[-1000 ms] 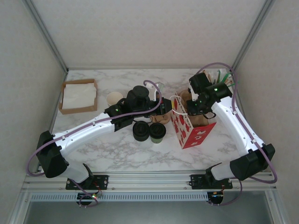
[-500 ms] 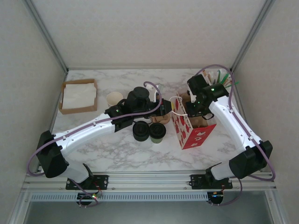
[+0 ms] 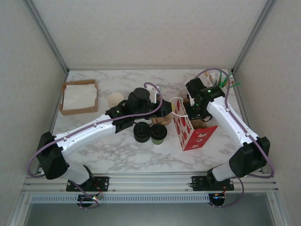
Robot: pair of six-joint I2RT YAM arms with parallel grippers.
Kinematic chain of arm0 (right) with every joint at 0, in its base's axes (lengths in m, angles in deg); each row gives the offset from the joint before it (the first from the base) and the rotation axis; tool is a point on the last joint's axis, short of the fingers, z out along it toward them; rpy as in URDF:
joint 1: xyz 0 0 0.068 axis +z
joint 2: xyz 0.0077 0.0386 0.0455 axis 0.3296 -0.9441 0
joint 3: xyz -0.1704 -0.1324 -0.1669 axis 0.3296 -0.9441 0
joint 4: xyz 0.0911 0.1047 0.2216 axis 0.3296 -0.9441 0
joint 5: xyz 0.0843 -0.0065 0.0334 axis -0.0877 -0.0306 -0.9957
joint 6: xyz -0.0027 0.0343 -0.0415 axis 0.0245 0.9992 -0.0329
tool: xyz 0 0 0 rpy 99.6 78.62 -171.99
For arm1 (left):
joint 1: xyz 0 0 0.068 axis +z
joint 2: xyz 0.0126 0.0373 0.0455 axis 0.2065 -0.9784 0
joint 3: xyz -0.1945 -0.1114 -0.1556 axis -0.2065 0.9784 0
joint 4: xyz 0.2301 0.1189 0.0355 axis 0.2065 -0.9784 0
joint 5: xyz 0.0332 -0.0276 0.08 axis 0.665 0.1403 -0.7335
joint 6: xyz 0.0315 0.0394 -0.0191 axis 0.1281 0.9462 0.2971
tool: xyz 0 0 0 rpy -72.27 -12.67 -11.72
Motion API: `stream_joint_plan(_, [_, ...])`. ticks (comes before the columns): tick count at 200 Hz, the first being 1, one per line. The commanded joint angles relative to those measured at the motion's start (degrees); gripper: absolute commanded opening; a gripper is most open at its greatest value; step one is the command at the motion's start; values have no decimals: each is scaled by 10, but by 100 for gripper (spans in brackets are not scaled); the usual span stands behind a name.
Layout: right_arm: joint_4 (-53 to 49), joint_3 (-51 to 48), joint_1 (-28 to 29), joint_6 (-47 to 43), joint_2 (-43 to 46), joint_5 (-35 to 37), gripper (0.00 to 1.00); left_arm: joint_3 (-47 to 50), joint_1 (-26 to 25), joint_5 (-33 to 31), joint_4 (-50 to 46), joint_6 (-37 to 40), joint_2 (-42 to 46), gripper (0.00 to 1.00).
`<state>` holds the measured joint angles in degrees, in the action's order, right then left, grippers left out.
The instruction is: Pack the takeout coffee
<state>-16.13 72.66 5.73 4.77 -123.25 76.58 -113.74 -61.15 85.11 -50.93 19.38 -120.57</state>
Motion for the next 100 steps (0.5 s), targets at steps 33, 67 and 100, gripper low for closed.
stream_joint_plan(33, [26,-29,3,15,-17,-8,30,9,6,0,11,9,22,0])
stream_joint_plan(67, [39,-46,4,19,-24,-10,30,8,6,-3,6,9,26,0])
stream_joint_plan(100, [53,-64,3,25,-24,-10,30,4,6,-1,3,9,24,0])
